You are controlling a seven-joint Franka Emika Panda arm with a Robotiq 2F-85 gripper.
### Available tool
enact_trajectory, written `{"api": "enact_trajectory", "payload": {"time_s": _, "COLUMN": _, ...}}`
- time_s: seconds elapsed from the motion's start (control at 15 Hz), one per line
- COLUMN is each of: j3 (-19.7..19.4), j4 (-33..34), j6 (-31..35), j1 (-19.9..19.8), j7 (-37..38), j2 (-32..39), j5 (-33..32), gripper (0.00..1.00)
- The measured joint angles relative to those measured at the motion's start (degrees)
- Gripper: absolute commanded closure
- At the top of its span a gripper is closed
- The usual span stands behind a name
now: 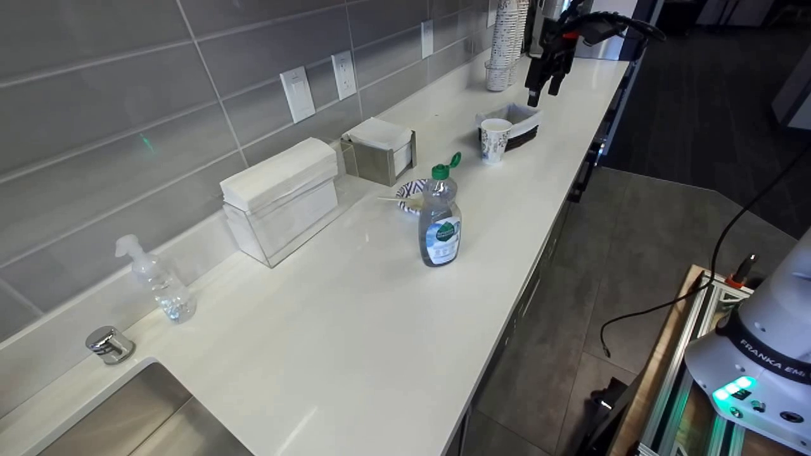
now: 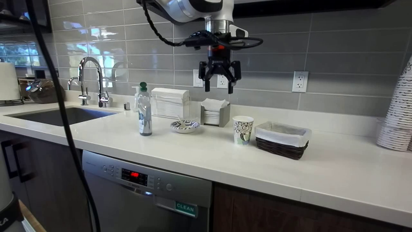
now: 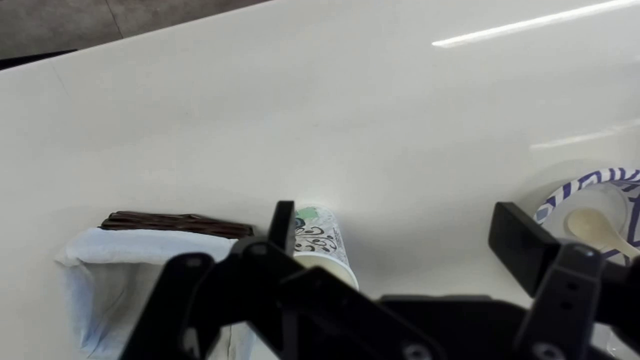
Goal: Pour out the contents from the brown basket
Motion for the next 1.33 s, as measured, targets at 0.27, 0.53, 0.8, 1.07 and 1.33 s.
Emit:
{"api": "enact_trajectory", "payload": {"time_s": 0.27, "j3": 0.2, "j4": 0.0, "j6": 2.8, "j1": -0.6, "j7": 1.0, "j2": 0.8, "j5": -1.5, "gripper": 0.0}}
{"api": "enact_trajectory", "payload": {"time_s": 0.53, "j3": -0.2, "j4": 1.8, "j6": 10.8, "j1": -2.5, "j7": 1.2, "j2": 5.9, "j5": -1.8, "gripper": 0.0}}
{"api": "enact_trajectory", "payload": {"time_s": 0.8, "j3": -0.3, "j4": 7.3, "j6": 14.8, "j1": -4.4, "j7": -0.1, "j2": 12.8, "j5": -1.3, "gripper": 0.0}}
{"api": "enact_trajectory", "payload": {"time_s": 1.07, "j3": 0.2, "j4": 16.3, "j6": 13.9, "j1": -6.5, "j7": -0.7, "j2": 19.1, "j5": 3.0, "gripper": 0.0}}
{"api": "enact_trajectory", "payload": {"time_s": 1.33, "j3": 1.1, "j4": 27.1, "j6": 7.4, "j1": -9.1, "j7": 1.0, "j2": 25.9, "j5": 6.9, "gripper": 0.0}}
